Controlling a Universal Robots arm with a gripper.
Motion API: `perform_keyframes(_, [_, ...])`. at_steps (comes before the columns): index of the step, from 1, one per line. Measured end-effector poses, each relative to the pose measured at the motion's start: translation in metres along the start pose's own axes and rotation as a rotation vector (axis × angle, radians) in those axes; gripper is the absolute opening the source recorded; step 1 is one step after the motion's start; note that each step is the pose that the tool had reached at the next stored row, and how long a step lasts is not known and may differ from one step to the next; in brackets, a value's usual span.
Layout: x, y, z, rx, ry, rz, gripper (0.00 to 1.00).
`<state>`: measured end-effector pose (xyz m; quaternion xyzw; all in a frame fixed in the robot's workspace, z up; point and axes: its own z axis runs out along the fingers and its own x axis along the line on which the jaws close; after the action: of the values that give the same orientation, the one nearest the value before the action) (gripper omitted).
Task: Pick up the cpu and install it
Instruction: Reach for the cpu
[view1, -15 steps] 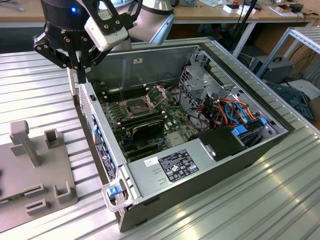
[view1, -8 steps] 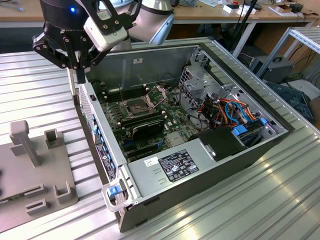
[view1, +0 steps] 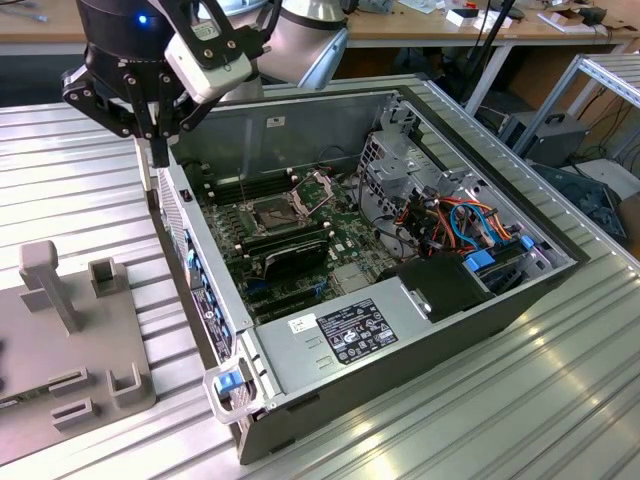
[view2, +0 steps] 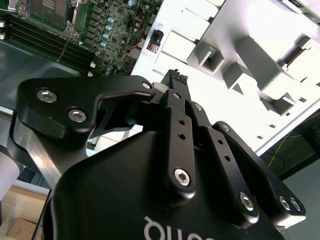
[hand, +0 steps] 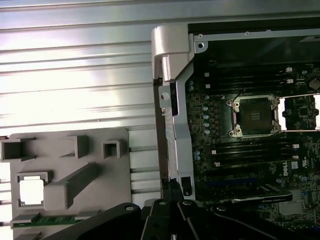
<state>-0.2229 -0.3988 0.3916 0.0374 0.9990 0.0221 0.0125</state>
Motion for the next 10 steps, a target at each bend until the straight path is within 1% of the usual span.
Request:
perform_keyframes(5, [0.0014, -0.0001, 0.0000, 0.0000, 0.0000, 0.000, 0.11])
perform_keyframes(10, [0.0054, -0.0004, -0.0001, 0.0000, 0.0000, 0.000, 0.11])
